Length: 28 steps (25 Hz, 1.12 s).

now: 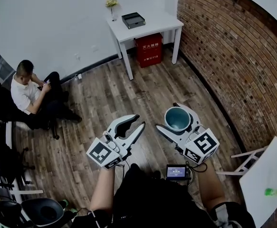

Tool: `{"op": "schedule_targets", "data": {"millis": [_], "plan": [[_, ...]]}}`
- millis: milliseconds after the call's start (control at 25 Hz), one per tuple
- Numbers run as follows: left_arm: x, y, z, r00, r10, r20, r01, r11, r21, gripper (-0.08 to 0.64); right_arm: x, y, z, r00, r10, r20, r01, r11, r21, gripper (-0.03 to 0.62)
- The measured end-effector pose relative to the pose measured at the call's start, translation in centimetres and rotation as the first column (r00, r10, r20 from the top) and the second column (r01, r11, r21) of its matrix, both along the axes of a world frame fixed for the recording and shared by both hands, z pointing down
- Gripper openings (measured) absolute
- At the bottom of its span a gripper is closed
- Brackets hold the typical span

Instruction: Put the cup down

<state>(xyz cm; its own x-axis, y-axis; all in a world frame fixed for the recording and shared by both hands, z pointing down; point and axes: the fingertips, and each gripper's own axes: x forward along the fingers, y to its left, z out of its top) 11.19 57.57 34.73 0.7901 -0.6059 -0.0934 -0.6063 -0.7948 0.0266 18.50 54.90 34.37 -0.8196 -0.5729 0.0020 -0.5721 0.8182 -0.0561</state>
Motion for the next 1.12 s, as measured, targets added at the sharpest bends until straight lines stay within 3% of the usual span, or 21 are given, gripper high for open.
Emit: {"op": "schedule_targets", "data": {"millis": [520,1120], "plan": [[-1.6,-6.6,1.7,1.000,-0.002,-0.010,0.002,1.000,-0.010,0.100,-1.3,-6.4,1.6,1.000,0.011,-0.006,-0.011,1.000,-0.021,0.416],[-10.9,-26.5,1.3,0.998,0.055,-0.006,-0.055,0.998,-0.010,0.100,-10.6,-25.9,0.3,0.997,0.073,-0.003,-0.073,0.997,-0.015,0.416]]}}
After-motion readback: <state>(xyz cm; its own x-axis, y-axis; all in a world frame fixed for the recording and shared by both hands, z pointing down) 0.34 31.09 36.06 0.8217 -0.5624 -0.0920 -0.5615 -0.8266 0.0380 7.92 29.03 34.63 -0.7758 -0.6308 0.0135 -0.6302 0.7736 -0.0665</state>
